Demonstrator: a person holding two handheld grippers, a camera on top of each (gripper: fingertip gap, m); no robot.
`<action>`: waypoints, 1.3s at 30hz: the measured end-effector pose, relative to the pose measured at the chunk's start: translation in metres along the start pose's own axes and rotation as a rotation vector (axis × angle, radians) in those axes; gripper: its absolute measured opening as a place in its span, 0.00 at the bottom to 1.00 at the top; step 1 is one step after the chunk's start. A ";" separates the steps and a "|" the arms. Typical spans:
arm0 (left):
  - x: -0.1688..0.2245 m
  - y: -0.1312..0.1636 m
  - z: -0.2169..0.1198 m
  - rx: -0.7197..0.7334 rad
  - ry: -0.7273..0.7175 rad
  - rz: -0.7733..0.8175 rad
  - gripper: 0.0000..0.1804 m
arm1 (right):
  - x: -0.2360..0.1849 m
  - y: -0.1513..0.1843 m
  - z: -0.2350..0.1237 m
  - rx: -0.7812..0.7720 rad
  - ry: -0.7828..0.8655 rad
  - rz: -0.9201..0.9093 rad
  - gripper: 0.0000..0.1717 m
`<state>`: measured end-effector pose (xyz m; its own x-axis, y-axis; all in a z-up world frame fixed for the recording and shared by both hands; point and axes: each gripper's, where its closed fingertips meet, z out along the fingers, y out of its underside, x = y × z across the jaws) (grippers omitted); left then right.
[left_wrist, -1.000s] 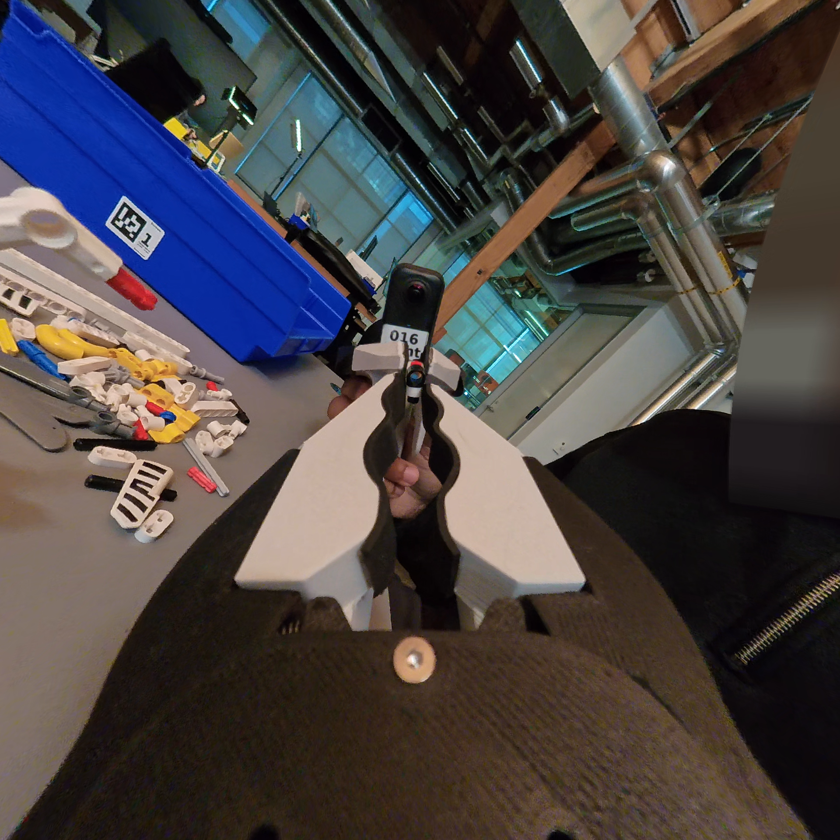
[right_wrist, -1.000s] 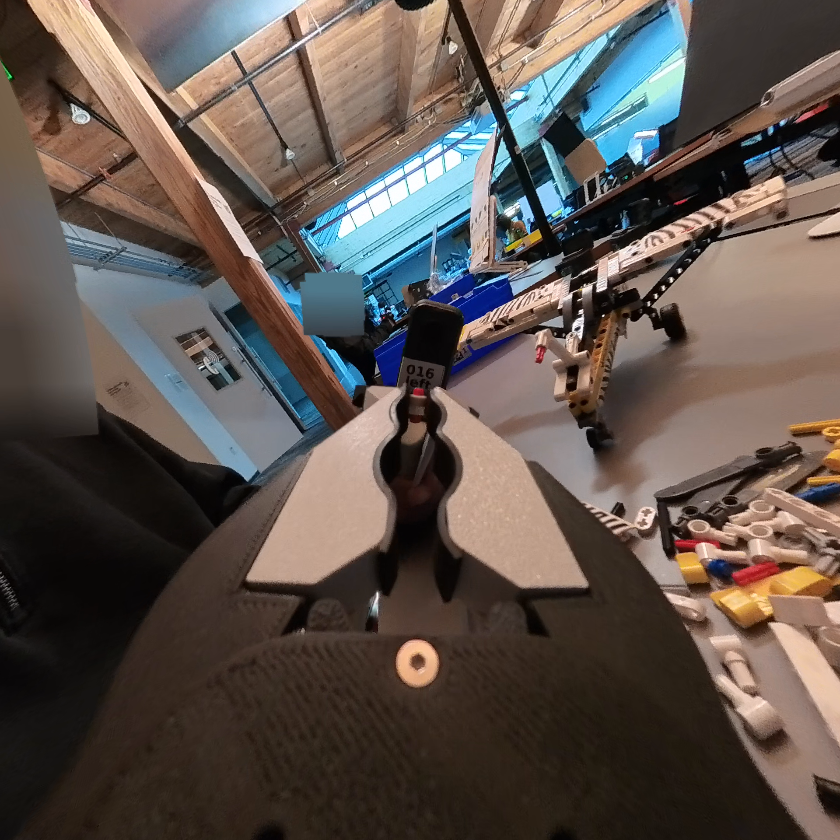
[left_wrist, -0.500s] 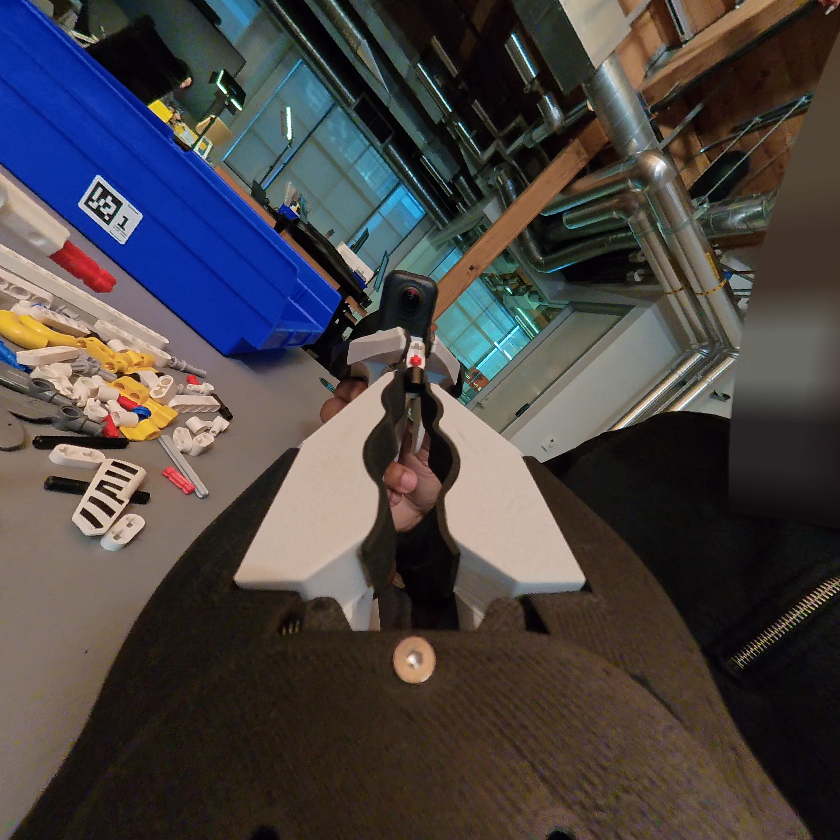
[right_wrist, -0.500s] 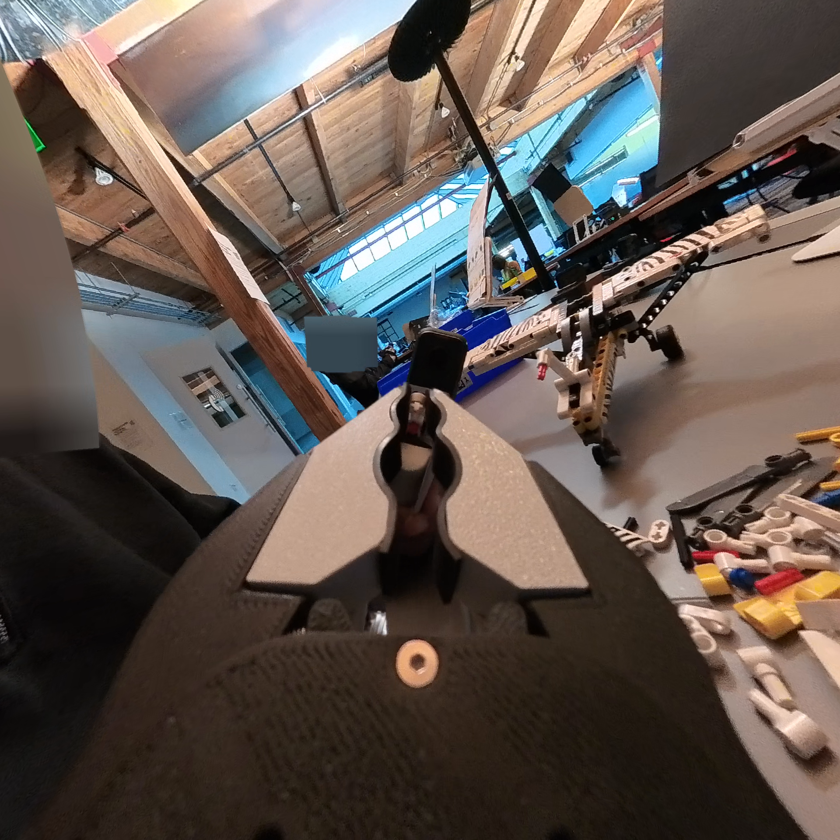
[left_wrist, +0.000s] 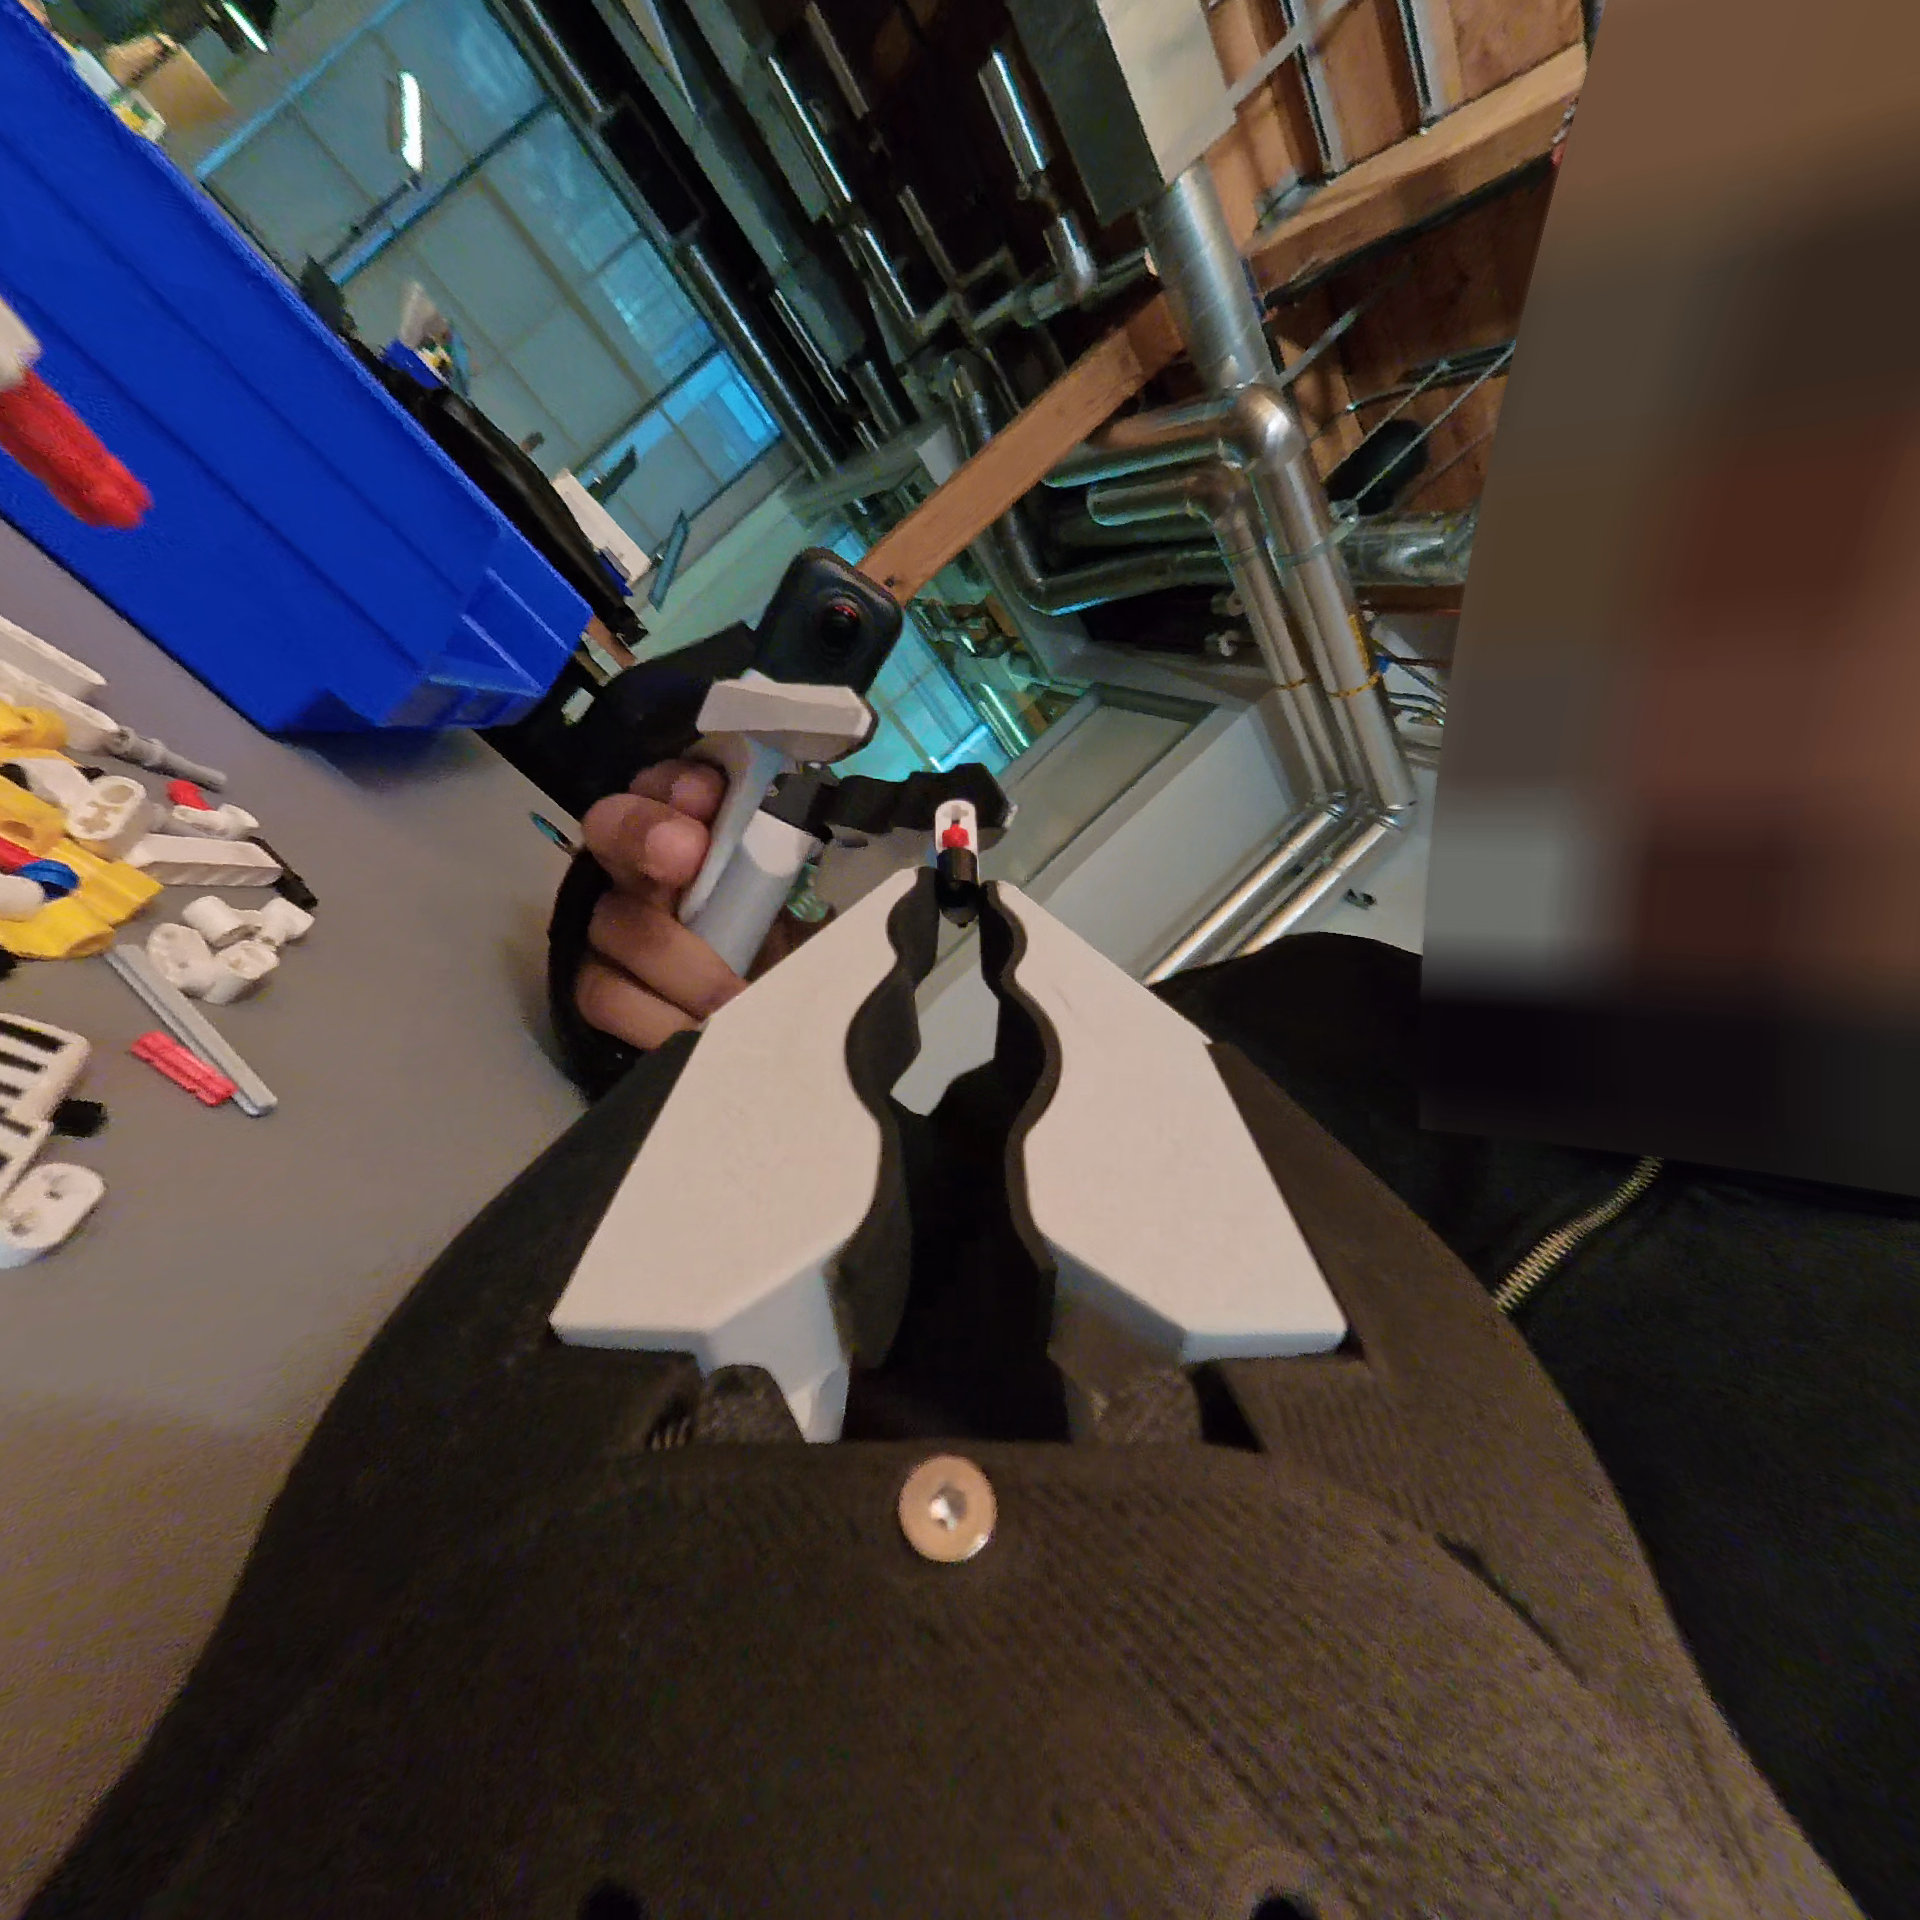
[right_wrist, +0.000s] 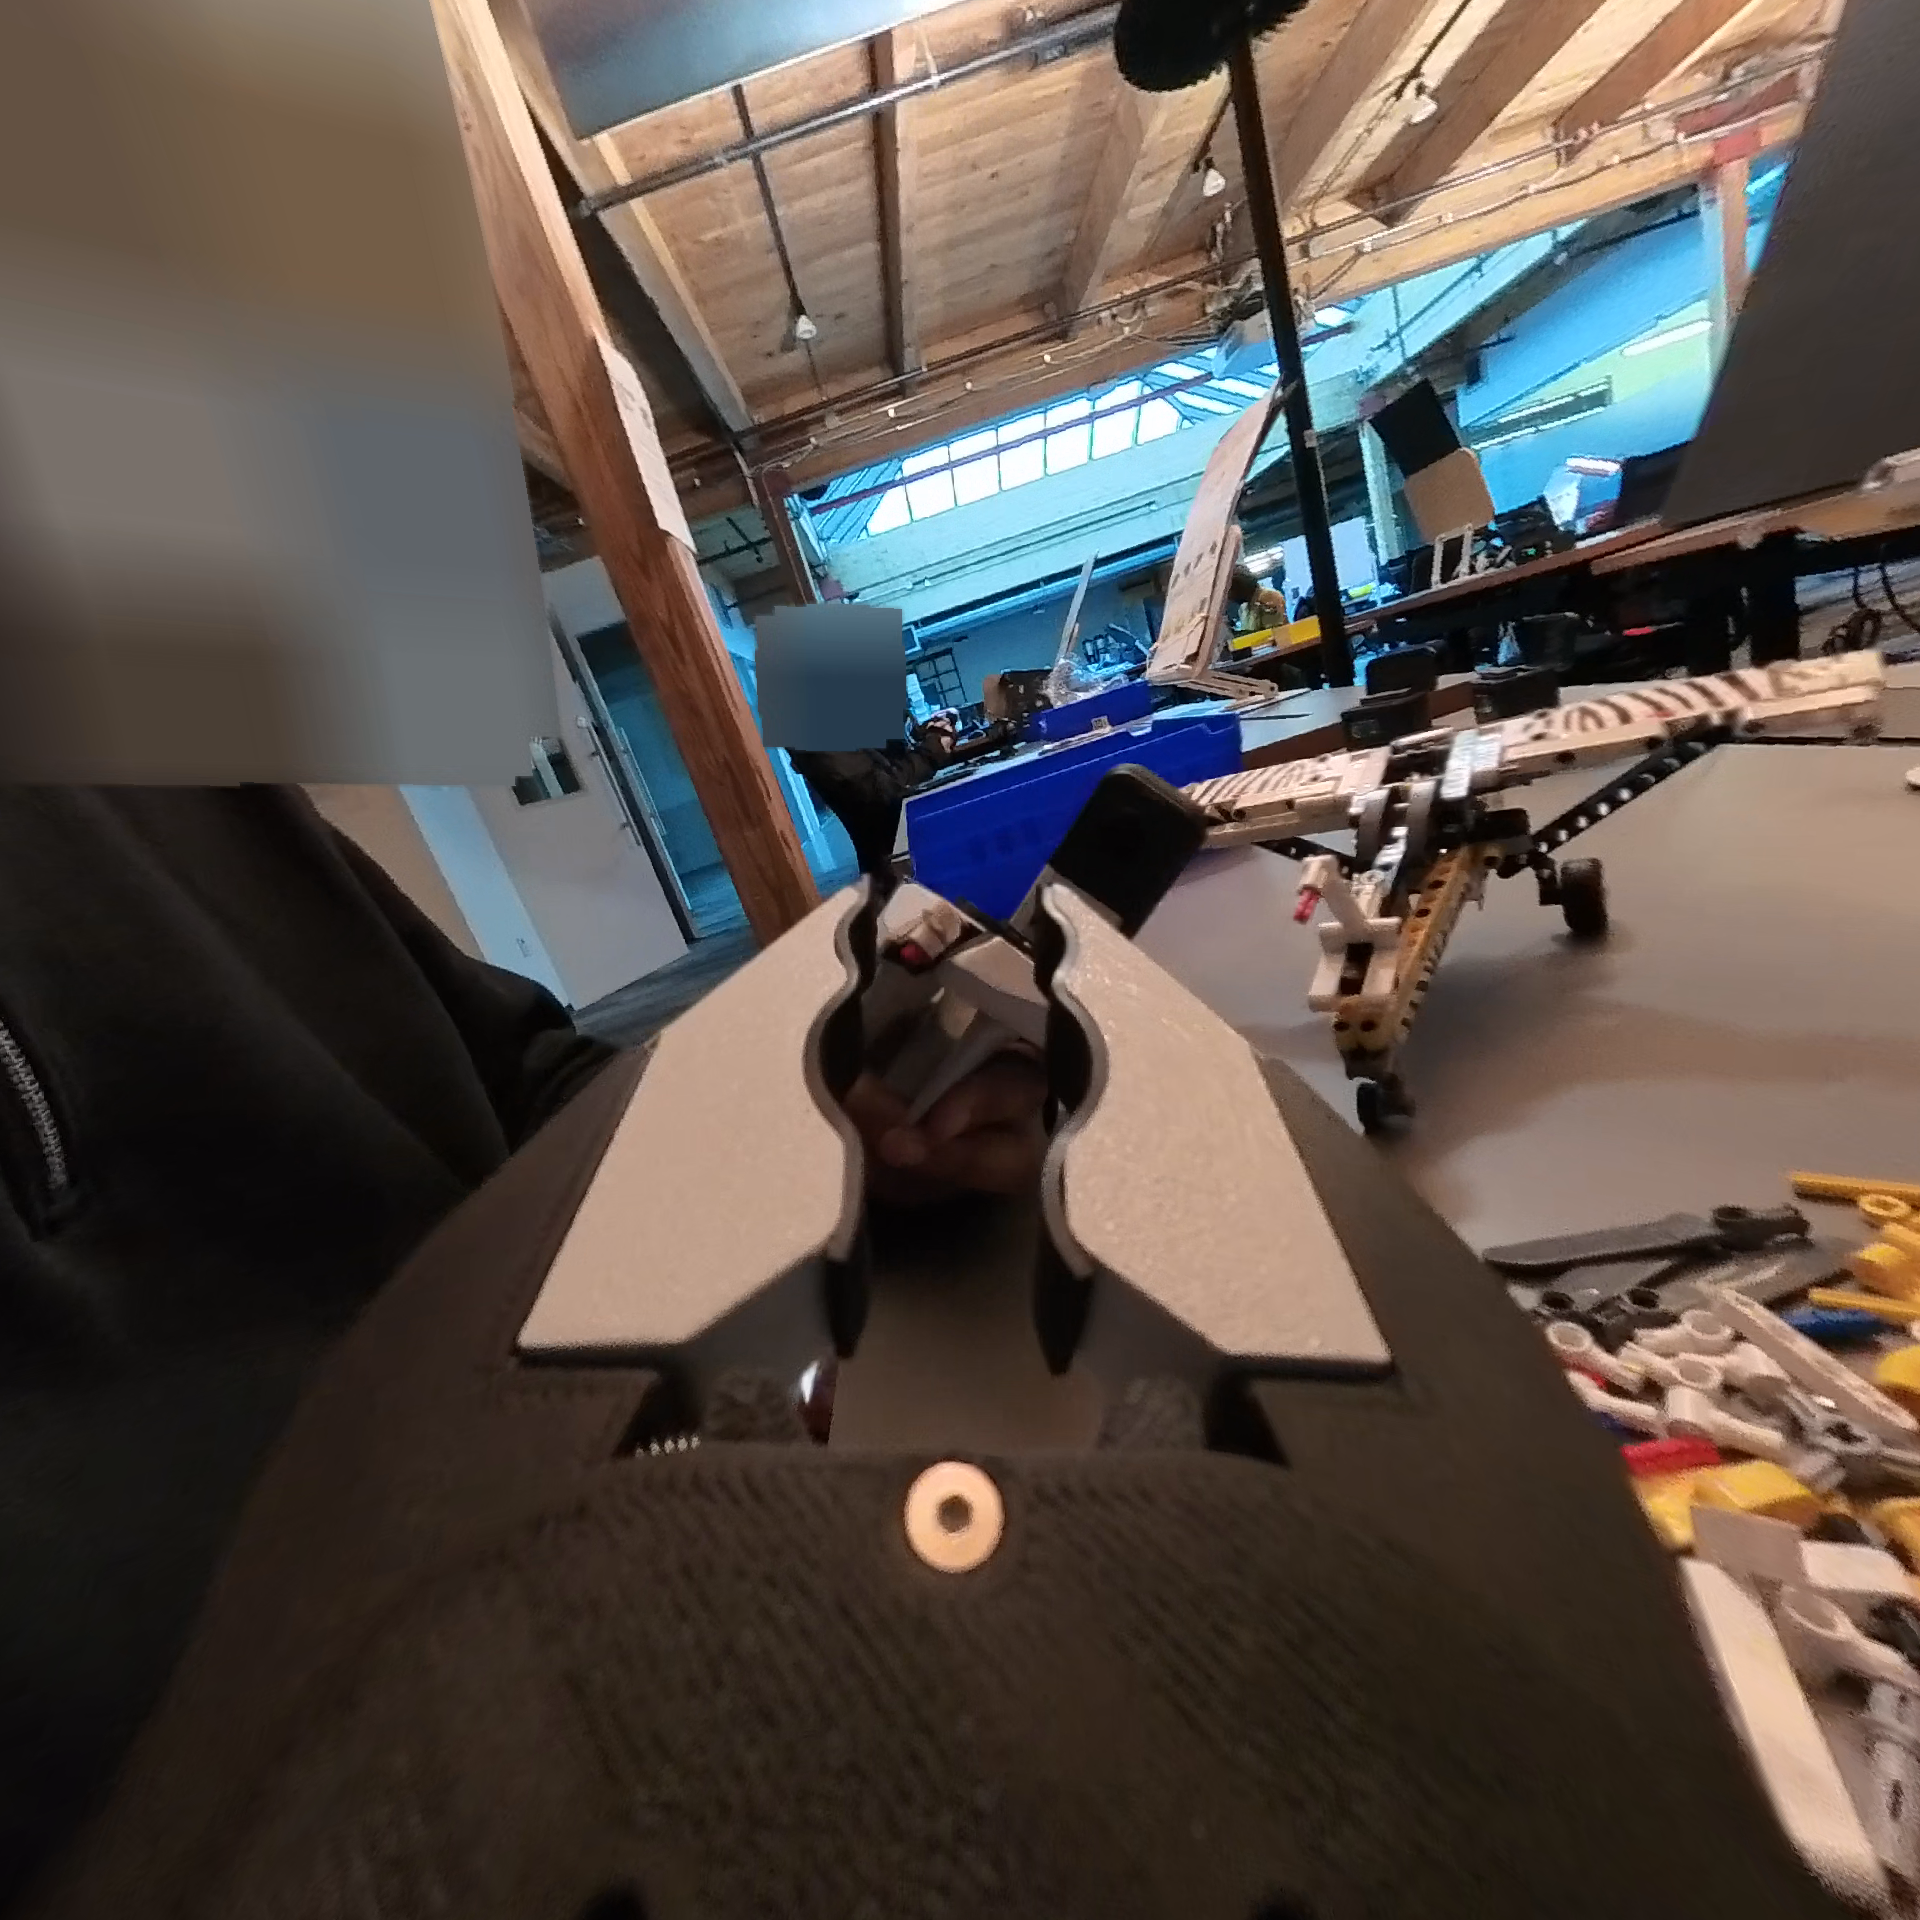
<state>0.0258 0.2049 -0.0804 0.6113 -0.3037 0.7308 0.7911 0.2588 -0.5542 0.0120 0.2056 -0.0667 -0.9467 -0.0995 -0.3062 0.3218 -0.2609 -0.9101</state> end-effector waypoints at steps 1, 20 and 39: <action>0.002 0.002 0.001 -0.012 0.020 -0.016 0.02 | -0.003 0.002 0.002 -0.009 -0.010 -0.021 0.16; -0.018 -0.009 -0.006 -0.010 -0.357 0.462 0.02 | 0.012 0.032 0.009 -0.282 0.151 -0.193 0.12; -0.021 0.021 -0.005 -0.189 -0.213 0.100 0.02 | 0.008 0.038 -0.009 -0.382 0.132 -0.671 0.07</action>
<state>0.0295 0.2118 -0.1098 0.6844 -0.0808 0.7246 0.7290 0.0964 -0.6777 0.0168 0.2037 -0.1066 -0.9386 0.0837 0.3346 -0.3232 0.1259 -0.9379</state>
